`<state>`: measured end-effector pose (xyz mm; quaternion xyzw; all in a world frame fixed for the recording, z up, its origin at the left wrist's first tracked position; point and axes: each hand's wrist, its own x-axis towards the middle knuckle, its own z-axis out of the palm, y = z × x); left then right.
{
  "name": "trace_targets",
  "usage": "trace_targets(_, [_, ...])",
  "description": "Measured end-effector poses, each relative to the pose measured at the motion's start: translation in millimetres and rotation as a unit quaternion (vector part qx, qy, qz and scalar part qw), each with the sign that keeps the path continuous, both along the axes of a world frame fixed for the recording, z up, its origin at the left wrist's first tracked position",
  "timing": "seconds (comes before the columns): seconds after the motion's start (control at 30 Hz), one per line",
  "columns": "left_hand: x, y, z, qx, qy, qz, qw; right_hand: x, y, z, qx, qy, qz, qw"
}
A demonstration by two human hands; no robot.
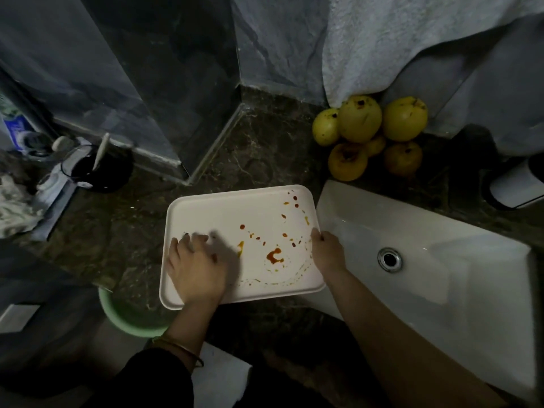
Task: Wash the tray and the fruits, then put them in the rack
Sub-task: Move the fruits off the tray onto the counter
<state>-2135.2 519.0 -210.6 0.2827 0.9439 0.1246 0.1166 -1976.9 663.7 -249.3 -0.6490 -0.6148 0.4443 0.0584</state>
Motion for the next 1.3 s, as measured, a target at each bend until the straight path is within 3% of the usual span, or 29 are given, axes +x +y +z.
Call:
trace_targets(0.27, [3,14,6,0.071,0.008,-0.015,0.997,11,1,4,0.032,-0.018,-0.084,0.996])
trace_targets(0.4, [5,29,9,0.099,0.023,-0.039,0.994,50,10,7,0.022,0.019,-0.161,0.987])
trace_targets(0.6, [45,62,18,0.144,0.007,-0.125,0.982,125,17,13,0.034,-0.019,-0.218,0.975])
trace_targets(0.77, [81,82,22,0.085,-0.068,-0.134,0.985,183,17,11,0.006,-0.050,-0.279,0.959])
trace_targets(0.93, [112,97,4,-0.035,-0.212,-0.153,0.964,231,20,17,-0.014,-0.055,-0.304,0.951])
trace_targets(1.03, [129,104,-8,0.014,-0.343,-0.068,0.937,253,23,16,-0.020,-0.059,-0.295,0.953])
trace_targets(1.17, [146,112,-26,0.063,-0.538,0.067,0.838,277,28,6,-0.035,-0.022,-0.320,0.947])
trace_targets(1.3, [160,113,-42,0.087,-0.507,0.068,0.855,287,37,0,-0.039,-0.072,-0.251,0.965])
